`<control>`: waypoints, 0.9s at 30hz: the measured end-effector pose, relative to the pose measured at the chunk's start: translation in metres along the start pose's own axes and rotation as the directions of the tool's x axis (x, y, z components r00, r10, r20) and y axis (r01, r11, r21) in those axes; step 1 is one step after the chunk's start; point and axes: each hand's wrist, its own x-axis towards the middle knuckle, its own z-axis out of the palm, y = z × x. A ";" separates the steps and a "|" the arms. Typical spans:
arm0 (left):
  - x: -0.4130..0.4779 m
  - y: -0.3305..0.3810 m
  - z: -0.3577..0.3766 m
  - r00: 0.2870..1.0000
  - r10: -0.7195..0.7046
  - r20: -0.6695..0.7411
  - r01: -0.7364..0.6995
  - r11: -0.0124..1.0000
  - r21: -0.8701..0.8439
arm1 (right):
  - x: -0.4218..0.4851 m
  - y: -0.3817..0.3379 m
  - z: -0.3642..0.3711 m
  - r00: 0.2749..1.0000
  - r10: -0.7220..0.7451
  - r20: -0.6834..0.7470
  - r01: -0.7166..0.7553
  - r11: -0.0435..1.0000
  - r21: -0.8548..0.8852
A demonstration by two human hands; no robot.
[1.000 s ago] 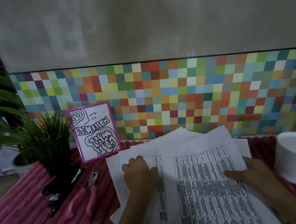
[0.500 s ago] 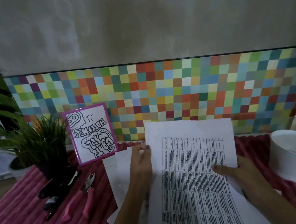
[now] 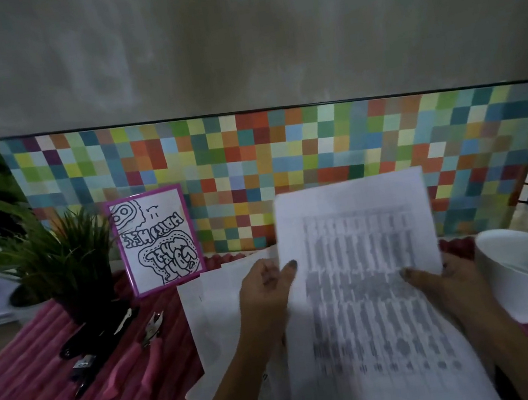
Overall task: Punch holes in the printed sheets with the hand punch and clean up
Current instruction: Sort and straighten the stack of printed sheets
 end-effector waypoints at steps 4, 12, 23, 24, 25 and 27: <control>-0.005 -0.021 -0.007 0.995 0.040 0.096 -0.102 0.561 0.821 | 0.004 -0.011 -0.027 0.984 0.000 -0.176 0.009 0.999 0.050; -0.004 -0.024 -0.001 0.985 -0.074 0.157 -0.123 0.337 0.933 | 0.004 -0.004 -0.023 0.992 0.114 -0.054 -0.119 0.988 -0.097; 0.008 -0.018 -0.015 0.972 -0.041 -0.230 0.120 0.932 0.342 | 0.005 0.023 -0.001 0.979 0.159 0.132 -0.125 0.965 -0.230; 0.010 -0.017 -0.016 0.965 -0.071 -0.253 0.137 0.957 0.256 | 0.004 0.023 0.001 0.976 0.158 0.151 -0.121 0.966 -0.228; 0.011 -0.017 -0.016 0.956 -0.096 -0.278 0.152 0.971 0.187 | 0.003 0.022 0.003 0.973 0.160 0.164 -0.121 0.966 -0.227; 0.011 -0.018 -0.015 0.941 -0.174 -0.289 0.202 0.977 0.072 | 0.002 0.022 0.005 0.969 0.153 0.194 -0.105 0.966 -0.235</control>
